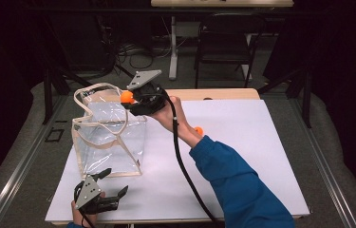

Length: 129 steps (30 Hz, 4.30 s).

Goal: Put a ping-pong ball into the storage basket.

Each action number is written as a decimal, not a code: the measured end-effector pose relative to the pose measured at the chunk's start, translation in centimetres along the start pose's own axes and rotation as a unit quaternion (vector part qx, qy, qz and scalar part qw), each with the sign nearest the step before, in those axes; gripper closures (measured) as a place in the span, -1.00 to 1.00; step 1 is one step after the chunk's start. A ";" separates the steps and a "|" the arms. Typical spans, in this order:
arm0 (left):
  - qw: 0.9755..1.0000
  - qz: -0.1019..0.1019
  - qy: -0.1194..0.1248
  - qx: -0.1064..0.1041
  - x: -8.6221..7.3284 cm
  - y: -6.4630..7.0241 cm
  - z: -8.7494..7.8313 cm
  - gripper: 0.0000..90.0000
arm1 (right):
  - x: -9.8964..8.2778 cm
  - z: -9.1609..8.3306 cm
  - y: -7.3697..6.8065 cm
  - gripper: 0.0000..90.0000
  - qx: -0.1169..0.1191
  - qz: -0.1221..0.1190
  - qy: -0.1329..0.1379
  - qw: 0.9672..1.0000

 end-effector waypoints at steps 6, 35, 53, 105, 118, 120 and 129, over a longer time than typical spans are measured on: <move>1.000 -0.002 0.001 0.002 0.0 0.0 0.0 -0.64 | 0.2 0.2 -0.2 0.13 0.000 0.001 0.001 1.000; 1.000 0.000 0.006 0.001 0.1 0.0 0.0 -0.64 | 1.1 2.1 -0.6 0.13 0.008 0.010 -0.008 1.000; 1.000 0.003 0.006 0.000 0.2 0.0 -0.1 -0.64 | 1.2 3.3 -1.7 0.13 0.020 0.001 -0.039 0.999; 1.000 -0.001 0.006 0.001 0.1 0.0 0.0 -0.64 | -1.2 4.2 -5.1 0.12 0.073 -0.052 -0.137 0.987; 1.000 -0.001 0.006 0.002 0.1 0.0 0.0 -0.64 | -1.3 3.9 -5.1 0.09 0.077 -0.057 -0.141 0.985; 1.000 -0.001 0.006 0.003 0.1 0.0 0.0 -0.64 | -1.3 3.8 -5.1 -0.04 0.076 -0.053 -0.142 0.986; 1.000 -0.001 0.006 0.002 0.1 0.0 0.0 -0.64 | -0.7 2.4 -3.7 -0.73 0.076 -0.011 -0.106 0.991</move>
Point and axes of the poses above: each handheld gripper's, and its own axes: z roughly forward along the jaws, x roughly out of its top, y roughly to its right, the point moved 10 cm from there along z, roughly forward along the jaws, and after that the axes turned 13 degrees about -x, right-handed, at the moved point
